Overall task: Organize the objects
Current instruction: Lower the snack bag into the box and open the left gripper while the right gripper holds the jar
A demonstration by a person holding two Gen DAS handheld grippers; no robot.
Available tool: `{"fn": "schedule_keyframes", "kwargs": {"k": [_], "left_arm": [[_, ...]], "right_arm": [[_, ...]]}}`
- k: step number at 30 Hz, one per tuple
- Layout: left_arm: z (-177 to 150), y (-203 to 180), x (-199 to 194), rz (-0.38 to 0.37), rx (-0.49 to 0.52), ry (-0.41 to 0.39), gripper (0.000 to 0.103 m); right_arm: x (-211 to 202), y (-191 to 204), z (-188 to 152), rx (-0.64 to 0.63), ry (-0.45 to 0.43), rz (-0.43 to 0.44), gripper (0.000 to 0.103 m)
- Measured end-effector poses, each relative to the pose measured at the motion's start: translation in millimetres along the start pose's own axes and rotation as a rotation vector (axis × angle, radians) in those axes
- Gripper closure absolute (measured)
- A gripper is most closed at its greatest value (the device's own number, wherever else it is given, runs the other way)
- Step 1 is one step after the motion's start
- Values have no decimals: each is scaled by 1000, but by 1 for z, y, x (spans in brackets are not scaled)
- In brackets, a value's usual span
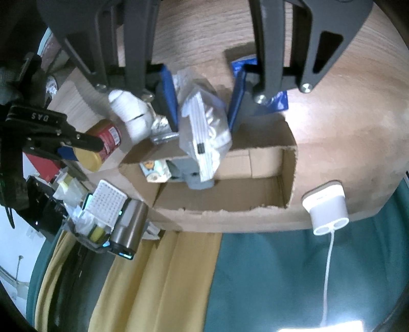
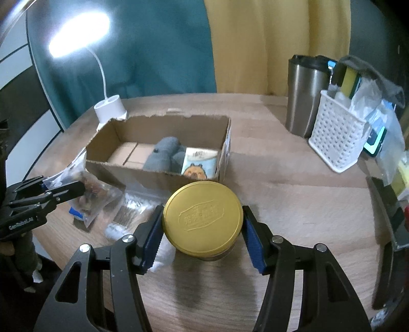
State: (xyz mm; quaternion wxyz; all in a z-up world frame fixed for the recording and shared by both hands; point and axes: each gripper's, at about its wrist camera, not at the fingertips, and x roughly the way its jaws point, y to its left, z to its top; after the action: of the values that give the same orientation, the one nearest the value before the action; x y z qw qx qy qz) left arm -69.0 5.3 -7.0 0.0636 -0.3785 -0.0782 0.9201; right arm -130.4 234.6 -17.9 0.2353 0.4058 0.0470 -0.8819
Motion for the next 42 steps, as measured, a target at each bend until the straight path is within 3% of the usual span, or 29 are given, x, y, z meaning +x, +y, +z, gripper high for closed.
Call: {"fn": "schedule_keyframes", "kwargs": {"k": [21, 31, 42], "left_arm": [[43, 8, -13, -40, -25, -88, 64], [54, 10, 17, -32, -41, -63, 64], [61, 21, 58, -39, -130, -19, 64]], "right_arm": [[-14, 7, 40, -30, -81, 25, 42], [-4, 6, 57, -38, -93, 48, 42], [16, -4, 71, -55, -78, 80, 42]]}}
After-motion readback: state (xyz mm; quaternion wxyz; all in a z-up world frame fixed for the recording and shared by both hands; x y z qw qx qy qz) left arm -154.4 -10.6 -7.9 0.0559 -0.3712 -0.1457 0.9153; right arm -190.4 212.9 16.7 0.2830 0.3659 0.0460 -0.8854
